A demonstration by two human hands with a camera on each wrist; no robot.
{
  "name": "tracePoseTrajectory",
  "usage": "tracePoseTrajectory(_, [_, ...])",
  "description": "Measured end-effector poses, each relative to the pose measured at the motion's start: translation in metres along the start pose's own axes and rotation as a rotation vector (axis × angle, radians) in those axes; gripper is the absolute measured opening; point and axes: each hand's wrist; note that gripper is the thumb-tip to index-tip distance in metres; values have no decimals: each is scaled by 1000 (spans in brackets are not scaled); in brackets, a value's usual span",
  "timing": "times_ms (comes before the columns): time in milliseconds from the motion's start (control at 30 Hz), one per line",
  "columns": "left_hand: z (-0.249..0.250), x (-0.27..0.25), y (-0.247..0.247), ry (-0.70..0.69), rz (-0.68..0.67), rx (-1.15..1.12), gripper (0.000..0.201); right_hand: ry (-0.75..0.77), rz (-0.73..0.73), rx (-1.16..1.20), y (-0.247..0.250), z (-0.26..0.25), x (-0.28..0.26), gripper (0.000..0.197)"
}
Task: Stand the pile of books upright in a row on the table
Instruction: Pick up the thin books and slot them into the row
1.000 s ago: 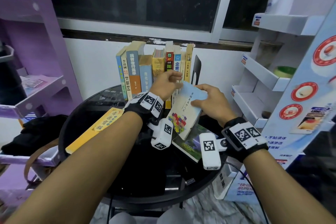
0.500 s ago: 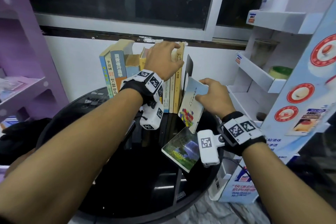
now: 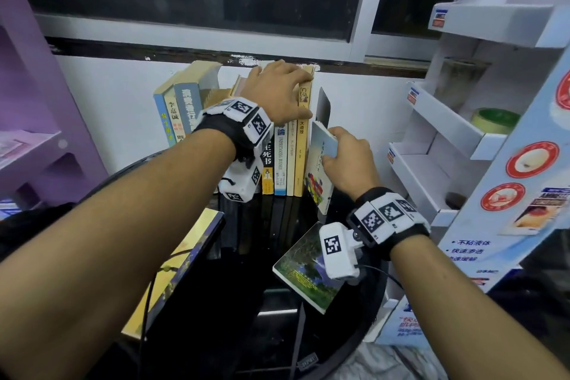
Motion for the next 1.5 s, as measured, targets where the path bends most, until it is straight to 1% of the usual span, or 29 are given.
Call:
tracePoseTrajectory(100, [0, 0, -1, -3, 13, -13, 69, 4, 40, 21, -8, 2, 5, 37])
tracePoseTrajectory(200, [0, 1, -4, 18, 16, -7, 68, -9, 70, 57, -17, 4, 9, 41])
tracePoseTrajectory(300, [-2, 1, -5, 10, 32, -1, 65, -4, 79, 92, -24, 7, 12, 44])
tracePoseTrajectory(467, [-3, 0, -7, -7, 69, 13, 66, 6, 97, 161, -32, 11, 15, 48])
tracePoseTrajectory(633, [-2, -1, -7, 1, 71, 11, 67, 5, 55, 201, -37, 13, 20, 55])
tracePoseTrajectory(800, [-2, -1, -8, 5, 71, 7, 64, -13, -54, 228, -37, 16, 25, 70])
tracePoseTrajectory(1033, [-1, -1, -10, 10, 63, 11, 65, -6, -130, 313, -29, 16, 25, 76])
tracePoseTrajectory(1100, [-1, 0, -10, 11, 60, 11, 66, -18, -178, 327, -28, 18, 26, 83])
tracePoseTrajectory(1200, [-2, 1, -10, 17, 57, 10, 66, -46, -295, 344, -31, 21, 25, 102])
tracePoseTrajectory(1233, [-2, 1, -10, 18, 56, 9, 66, -54, -313, 348, -32, 22, 24, 105])
tracePoseTrajectory(1500, [-2, 2, -12, 19, 67, -5, 65, -57, -301, 399, -43, 32, 30, 100])
Point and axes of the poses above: each hand's wrist, its own x-axis towards the middle knuckle, its own y-axis out of the back of the hand, z = x × y, and after that the axes turned 11 degrees about y, right-handed
